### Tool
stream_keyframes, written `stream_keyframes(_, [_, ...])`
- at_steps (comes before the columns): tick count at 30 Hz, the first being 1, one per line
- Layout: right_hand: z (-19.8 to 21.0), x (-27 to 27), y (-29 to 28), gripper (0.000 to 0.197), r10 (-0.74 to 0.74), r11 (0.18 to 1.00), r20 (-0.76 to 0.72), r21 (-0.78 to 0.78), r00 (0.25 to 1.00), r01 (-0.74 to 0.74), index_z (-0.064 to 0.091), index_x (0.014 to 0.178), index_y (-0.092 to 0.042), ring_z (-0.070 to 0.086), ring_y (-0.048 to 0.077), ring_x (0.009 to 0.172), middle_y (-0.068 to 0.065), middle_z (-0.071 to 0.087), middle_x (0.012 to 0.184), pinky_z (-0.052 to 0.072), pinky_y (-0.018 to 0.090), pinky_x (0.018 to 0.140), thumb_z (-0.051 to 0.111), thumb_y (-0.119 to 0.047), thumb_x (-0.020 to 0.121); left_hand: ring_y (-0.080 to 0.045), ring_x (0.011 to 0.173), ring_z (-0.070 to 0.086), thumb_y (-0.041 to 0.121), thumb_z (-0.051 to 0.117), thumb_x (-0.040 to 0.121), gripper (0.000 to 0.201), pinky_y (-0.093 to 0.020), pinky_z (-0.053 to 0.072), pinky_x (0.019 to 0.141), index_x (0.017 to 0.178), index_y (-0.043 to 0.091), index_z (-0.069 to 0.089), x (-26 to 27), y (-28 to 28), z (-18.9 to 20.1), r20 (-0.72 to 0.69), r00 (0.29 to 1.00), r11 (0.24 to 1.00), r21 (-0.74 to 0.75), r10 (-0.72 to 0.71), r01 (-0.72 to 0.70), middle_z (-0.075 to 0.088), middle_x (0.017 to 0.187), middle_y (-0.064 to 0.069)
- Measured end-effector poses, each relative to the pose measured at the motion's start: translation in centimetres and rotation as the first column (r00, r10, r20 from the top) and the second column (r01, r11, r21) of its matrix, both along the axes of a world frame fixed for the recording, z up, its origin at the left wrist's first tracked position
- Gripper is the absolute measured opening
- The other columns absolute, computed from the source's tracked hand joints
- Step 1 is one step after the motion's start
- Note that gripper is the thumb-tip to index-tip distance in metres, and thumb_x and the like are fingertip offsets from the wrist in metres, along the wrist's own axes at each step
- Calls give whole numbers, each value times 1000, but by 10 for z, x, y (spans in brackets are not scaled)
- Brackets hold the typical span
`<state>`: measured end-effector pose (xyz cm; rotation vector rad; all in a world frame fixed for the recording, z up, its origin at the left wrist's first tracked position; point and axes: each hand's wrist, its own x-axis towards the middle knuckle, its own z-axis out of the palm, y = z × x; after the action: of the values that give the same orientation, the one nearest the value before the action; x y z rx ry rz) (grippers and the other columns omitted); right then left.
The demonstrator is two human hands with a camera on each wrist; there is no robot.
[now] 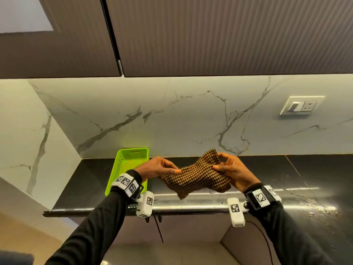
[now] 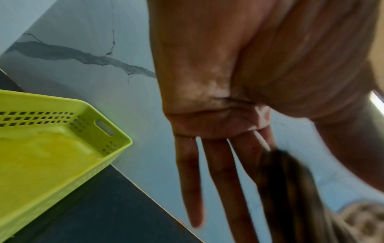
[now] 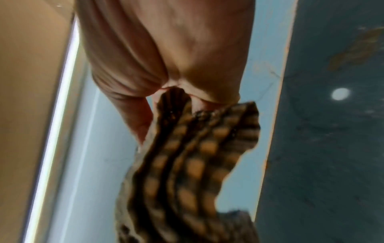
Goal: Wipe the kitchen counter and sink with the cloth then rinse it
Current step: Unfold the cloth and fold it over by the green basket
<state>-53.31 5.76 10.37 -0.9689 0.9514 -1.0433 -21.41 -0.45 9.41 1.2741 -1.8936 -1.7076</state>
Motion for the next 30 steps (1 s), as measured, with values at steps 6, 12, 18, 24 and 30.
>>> stream_keyframes(6, [87, 15, -30, 30, 198, 965, -252, -121, 947, -234, 69, 114, -4, 70, 38, 96, 28, 70, 113, 61, 37, 80, 71, -3, 83, -26, 103, 71, 6, 82, 85, 42, -36, 57, 95, 124, 0, 68, -52, 0, 25, -310, 950, 999, 0, -45, 48, 73, 118, -19])
stream_keyframes(12, [61, -13, -37, 76, -161, 987, 304, 34, 939, 158, 56, 137, -1, 56, 36, 122, 22, 60, 138, 37, 53, 109, 65, -57, 87, -16, 97, 71, 17, 65, 99, 24, -26, 57, 83, 118, 5, 73, -76, 1, 41, -474, 874, 992, -6, 109, -127, 77, 109, -7])
stream_keyframes(18, [-49, 36, 1, 105, -233, 934, 627, 357, 743, -9, 42, 147, 6, 56, 42, 125, 28, 49, 146, 49, 55, 104, 84, -54, 72, -25, 91, 72, 12, 66, 98, 18, -30, 60, 82, 108, -1, 74, -71, 0, 23, -470, 806, 933, 174, 360, -316, 77, 100, -14])
stream_keyframes(24, [-52, 46, -6, 84, -220, 975, 751, 180, 623, 126, 60, 135, 0, 59, 36, 127, 22, 57, 141, 51, 49, 103, 94, -12, 59, -29, 103, 71, 7, 64, 98, 30, -34, 58, 95, 123, -8, 66, -46, 4, 2, -490, 770, 912, 237, 409, -334, 72, 118, -23])
stream_keyframes(30, [-65, 80, -11, 36, -300, 927, 609, 367, 734, 74, 67, 124, -7, 67, 34, 110, 19, 70, 121, 48, 52, 100, 65, -16, 89, -32, 102, 71, -3, 56, 100, 18, -38, 58, 92, 112, 1, 68, -57, 7, -2, -418, 710, 824, 298, 566, -481, 74, 109, -20])
